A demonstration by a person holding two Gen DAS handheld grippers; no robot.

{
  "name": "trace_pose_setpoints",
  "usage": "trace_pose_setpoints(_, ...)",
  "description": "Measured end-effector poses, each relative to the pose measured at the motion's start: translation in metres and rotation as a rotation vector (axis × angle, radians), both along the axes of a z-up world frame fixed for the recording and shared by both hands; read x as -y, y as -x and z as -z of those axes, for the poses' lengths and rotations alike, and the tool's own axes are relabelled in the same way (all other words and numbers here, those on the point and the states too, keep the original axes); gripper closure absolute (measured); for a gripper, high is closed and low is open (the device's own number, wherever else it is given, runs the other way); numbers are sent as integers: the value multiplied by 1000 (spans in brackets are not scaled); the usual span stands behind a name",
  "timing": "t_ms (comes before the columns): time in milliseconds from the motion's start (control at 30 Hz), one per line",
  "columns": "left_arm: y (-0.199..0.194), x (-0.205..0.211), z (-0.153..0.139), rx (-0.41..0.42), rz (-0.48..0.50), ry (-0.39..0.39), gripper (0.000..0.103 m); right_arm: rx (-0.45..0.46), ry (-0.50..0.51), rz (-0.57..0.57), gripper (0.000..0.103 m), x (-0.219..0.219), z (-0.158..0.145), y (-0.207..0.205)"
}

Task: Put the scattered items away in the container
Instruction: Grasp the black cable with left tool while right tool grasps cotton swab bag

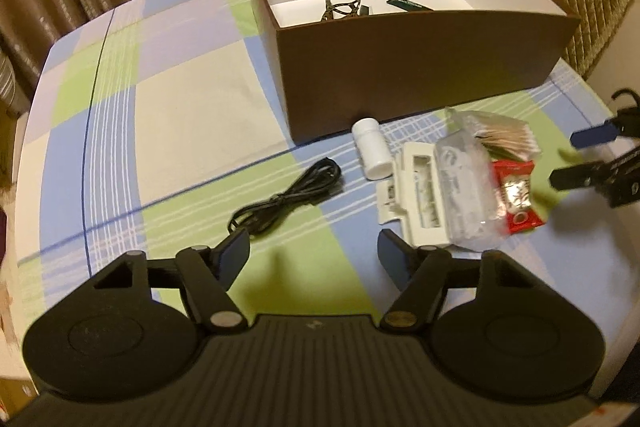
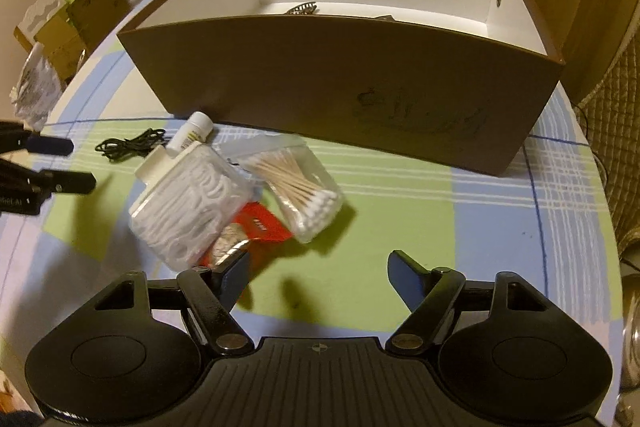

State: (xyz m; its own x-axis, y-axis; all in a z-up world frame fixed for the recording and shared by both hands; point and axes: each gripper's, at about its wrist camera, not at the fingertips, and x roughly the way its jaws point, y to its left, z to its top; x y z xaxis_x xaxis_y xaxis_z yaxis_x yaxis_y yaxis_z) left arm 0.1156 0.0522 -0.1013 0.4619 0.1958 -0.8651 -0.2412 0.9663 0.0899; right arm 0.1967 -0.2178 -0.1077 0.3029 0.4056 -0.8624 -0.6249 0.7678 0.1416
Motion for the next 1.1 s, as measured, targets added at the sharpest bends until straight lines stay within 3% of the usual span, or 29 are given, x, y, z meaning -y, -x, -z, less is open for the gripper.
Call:
trace_pose_setpoints(200, -15, -12, 13, 1, 112, -1, 41, -17, 3, 44, 30, 13, 4, -15)
trace_pose_setpoints(400, -33, -24, 34, -32, 187, -4, 55, -25, 7, 80, 30, 23, 6, -22)
trace_pose_setpoints(500, -35, -31, 39, -30, 195, 16, 69, -30, 7, 92, 30, 28, 6, -25)
trace_pose_setpoints(533, -35, -34, 40, -33, 191, 27, 79, -31, 6, 95, 30, 28, 7, -26)
trace_pose_setpoints(633, -30, -37, 43, -44, 163, 51, 91, -31, 3, 91, 30, 28, 7, -27)
trace_pose_setpoints(900, -1, -42, 40, -84, -45, 98, 91, -20, -10, 40, 30, 17, 3, -30)
trace_pose_setpoints(967, 3, -41, 40, -92, -60, 105, 86, -17, -13, 16, 30, 13, 1, -31)
trace_pose_setpoints(1100, -1, -39, 42, -89, -44, 91, 84, -9, -14, -26, 30, 6, -1, -33)
